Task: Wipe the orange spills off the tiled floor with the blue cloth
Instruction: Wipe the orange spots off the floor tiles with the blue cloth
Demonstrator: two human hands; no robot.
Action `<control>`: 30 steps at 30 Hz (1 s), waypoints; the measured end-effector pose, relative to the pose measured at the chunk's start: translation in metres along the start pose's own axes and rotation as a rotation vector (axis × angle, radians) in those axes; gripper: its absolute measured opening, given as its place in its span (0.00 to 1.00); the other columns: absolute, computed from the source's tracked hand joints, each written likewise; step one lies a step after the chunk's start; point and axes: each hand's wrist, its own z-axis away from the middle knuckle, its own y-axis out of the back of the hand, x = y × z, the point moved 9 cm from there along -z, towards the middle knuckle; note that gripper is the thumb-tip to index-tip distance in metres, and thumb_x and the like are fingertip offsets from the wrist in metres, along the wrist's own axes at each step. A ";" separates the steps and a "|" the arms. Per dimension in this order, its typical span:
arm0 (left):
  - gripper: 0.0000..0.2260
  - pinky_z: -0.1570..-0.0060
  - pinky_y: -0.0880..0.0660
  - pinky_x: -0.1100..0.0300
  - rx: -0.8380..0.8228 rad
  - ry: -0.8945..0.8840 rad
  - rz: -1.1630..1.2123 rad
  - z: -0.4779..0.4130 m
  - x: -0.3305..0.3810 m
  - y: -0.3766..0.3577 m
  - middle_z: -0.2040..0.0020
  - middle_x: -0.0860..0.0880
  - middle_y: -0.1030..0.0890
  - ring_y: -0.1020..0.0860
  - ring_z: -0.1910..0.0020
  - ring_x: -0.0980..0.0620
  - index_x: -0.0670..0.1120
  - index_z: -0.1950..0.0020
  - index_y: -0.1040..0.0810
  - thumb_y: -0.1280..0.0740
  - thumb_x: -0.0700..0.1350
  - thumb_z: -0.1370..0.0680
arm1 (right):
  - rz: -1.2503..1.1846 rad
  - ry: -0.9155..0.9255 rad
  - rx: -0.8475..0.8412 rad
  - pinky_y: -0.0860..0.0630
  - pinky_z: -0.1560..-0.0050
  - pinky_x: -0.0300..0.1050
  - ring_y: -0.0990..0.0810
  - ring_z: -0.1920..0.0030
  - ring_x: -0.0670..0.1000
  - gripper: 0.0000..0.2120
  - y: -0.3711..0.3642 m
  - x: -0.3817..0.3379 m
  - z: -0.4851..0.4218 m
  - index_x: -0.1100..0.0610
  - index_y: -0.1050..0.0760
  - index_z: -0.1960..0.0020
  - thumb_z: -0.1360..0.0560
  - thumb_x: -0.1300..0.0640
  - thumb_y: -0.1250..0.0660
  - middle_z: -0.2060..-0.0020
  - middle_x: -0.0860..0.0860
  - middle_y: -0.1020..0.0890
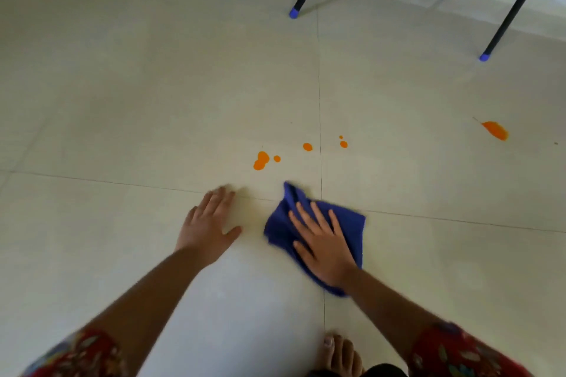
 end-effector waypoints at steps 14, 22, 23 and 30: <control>0.44 0.26 0.62 0.51 0.076 0.081 -0.058 0.005 -0.005 -0.031 0.23 0.56 0.67 0.67 0.24 0.53 0.57 0.23 0.65 0.54 0.75 0.32 | -0.004 0.076 0.089 0.47 0.25 0.55 0.45 0.23 0.51 0.25 0.007 0.015 -0.019 0.47 0.45 0.22 0.17 0.44 0.55 0.22 0.45 0.44; 0.43 0.25 0.52 0.47 0.218 0.104 -0.041 0.004 -0.001 -0.028 0.21 0.52 0.49 0.53 0.22 0.49 0.52 0.22 0.47 0.48 0.74 0.31 | -0.085 -0.504 0.157 0.52 0.24 0.55 0.50 0.22 0.51 0.30 0.028 0.128 -0.058 0.46 0.49 0.21 0.22 0.41 0.63 0.22 0.45 0.48; 0.41 0.26 0.49 0.46 0.247 0.119 -0.039 0.000 0.000 -0.025 0.22 0.49 0.44 0.49 0.22 0.48 0.51 0.23 0.42 0.48 0.73 0.30 | -0.086 -0.495 0.157 0.53 0.23 0.55 0.52 0.22 0.51 0.31 0.030 0.119 -0.070 0.46 0.50 0.21 0.22 0.41 0.65 0.22 0.45 0.49; 0.41 0.26 0.62 0.48 0.175 0.149 -0.046 -0.033 0.001 -0.016 0.22 0.51 0.64 0.65 0.23 0.51 0.57 0.22 0.61 0.58 0.73 0.30 | -0.028 -0.043 0.125 0.46 0.25 0.55 0.45 0.23 0.51 0.24 0.012 0.046 -0.024 0.47 0.44 0.22 0.18 0.45 0.55 0.23 0.45 0.43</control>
